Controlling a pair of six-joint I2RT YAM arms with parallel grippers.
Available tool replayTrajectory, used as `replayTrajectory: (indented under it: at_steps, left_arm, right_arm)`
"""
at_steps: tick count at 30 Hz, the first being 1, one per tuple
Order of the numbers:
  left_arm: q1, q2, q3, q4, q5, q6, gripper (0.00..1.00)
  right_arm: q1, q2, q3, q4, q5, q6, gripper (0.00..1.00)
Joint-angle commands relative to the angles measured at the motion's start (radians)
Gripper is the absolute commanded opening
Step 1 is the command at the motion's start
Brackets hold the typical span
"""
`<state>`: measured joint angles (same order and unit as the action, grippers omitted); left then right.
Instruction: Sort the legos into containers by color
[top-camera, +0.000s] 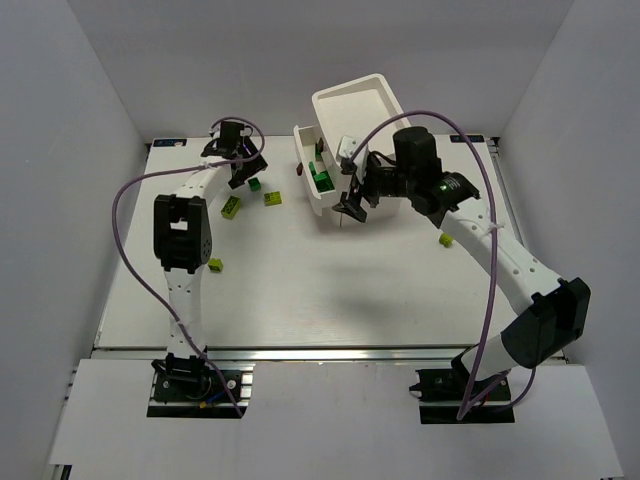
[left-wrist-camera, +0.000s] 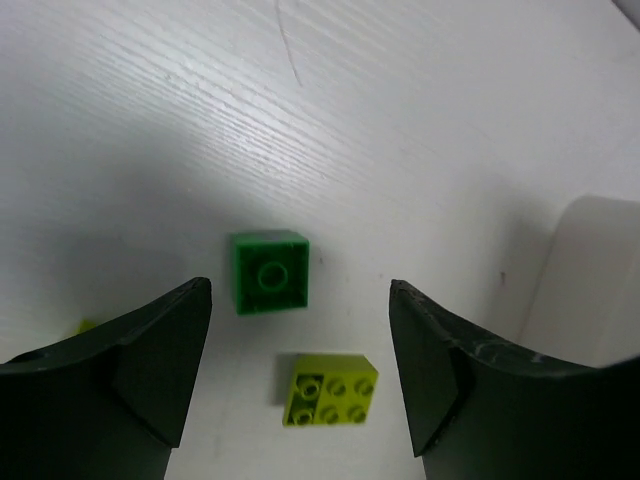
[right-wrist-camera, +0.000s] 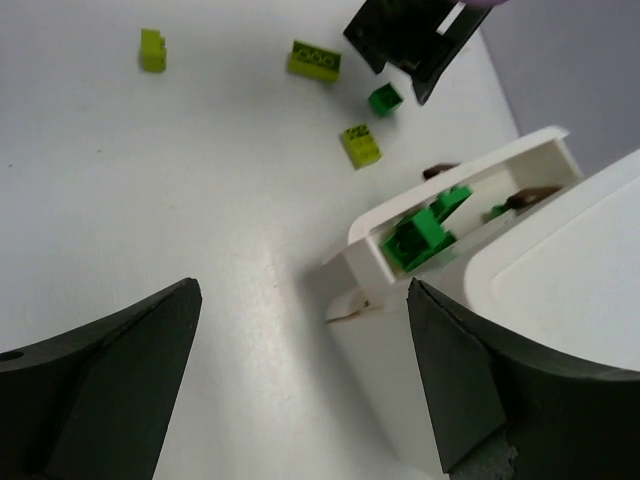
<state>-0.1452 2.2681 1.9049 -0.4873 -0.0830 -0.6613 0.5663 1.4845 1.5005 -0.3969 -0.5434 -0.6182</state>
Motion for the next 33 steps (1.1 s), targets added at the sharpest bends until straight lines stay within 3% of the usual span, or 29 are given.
replayTrajectory:
  at_steps: [1,8,16,22,23,25,28,29,31,33]
  left_arm:
    - [0.001,0.051,0.141,-0.1,-0.083,0.049,0.82]
    - [-0.008,0.136,0.21,-0.143,-0.089,0.063,0.77]
    - [-0.017,0.105,0.114,-0.108,-0.055,0.08,0.59]
    - [-0.017,0.064,0.08,-0.076,-0.02,0.075,0.24]
    - [-0.017,0.053,0.08,-0.07,-0.015,0.075,0.14]
    - [-0.017,-0.014,0.065,-0.036,0.0,0.075,0.06]
    - [-0.027,-0.158,-0.025,0.098,0.081,0.086,0.0]
    - [-0.027,-0.192,-0.059,0.14,0.212,0.081,0.0]
    - [-0.036,-0.246,-0.154,0.258,0.323,0.032,0.0]
    - [-0.036,-0.306,-0.228,0.329,0.431,-0.018,0.0]
  right_arm:
    - [-0.031,-0.049,-0.062,0.102,-0.047,0.077,0.89]
    - [-0.082,-0.064,-0.108,0.147,-0.032,0.15,0.89]
    - [-0.12,-0.052,-0.121,0.176,-0.021,0.178,0.89]
    - [-0.138,-0.061,-0.132,0.176,-0.029,0.187,0.88]
    - [-0.138,-0.062,-0.141,0.175,-0.029,0.186,0.88]
    - [-0.14,-0.078,-0.152,0.179,-0.026,0.187,0.86]
    - [-0.151,-0.098,-0.177,0.193,-0.018,0.196,0.74]
    - [-0.152,-0.098,-0.181,0.193,-0.018,0.204,0.58]
    - [-0.157,-0.101,-0.19,0.201,-0.02,0.212,0.4]
    - [-0.163,-0.102,-0.198,0.208,-0.024,0.219,0.07]
